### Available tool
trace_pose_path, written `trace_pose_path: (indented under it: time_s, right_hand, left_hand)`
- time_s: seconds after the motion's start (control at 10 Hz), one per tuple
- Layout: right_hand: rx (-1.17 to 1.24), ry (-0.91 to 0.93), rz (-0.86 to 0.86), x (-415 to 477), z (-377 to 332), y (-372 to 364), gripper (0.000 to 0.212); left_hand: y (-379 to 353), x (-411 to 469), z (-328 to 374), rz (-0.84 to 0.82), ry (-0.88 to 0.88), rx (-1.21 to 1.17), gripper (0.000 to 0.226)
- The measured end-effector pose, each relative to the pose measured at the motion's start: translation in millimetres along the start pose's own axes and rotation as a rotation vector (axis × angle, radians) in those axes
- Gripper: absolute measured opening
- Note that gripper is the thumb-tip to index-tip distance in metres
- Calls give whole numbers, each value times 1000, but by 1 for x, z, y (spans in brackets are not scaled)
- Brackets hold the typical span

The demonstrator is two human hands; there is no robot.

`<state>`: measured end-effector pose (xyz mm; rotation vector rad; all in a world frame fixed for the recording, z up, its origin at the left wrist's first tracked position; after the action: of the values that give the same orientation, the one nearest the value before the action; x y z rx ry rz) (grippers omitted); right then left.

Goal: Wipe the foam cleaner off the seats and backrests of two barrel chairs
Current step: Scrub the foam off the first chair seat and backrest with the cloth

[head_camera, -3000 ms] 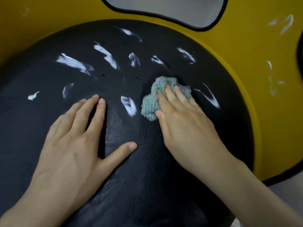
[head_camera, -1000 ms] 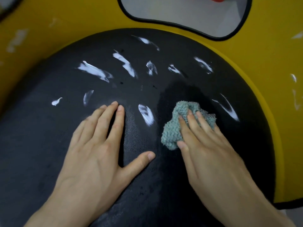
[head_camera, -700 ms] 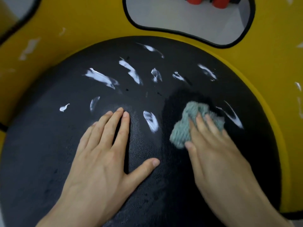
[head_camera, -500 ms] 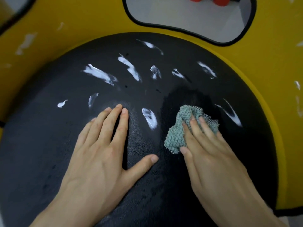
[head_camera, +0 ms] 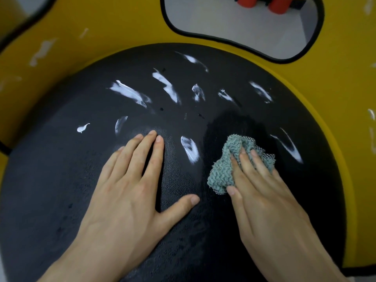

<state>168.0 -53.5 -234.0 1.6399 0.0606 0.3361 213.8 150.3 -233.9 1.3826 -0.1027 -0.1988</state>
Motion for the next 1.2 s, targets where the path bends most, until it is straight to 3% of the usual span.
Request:
trace_pose_path:
  time_s: [0.9, 1.1, 1.2]
  right_hand:
    - [-10, 64, -56, 17, 0, 3, 55]
    - [48, -41, -124, 39, 11, 0, 60]
    - [-1, -36, -79, 18, 0, 4, 56]
  left_hand:
    - [-4, 1, 1, 41, 1, -11, 105]
    - [-3, 0, 0, 25, 4, 0, 105]
    - [-3, -1, 0, 32, -1, -8, 105]
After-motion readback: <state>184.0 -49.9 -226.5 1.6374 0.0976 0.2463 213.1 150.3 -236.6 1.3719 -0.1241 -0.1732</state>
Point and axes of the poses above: each hand's wrist, its own x-axis towards the middle knuckle, its own y-axis out of the back of the hand, z = x × y, the point moved 3 cm from there along x, towards the middle knuckle, and after that the axes turned 11 degrees about y, right-handed, at the moved point
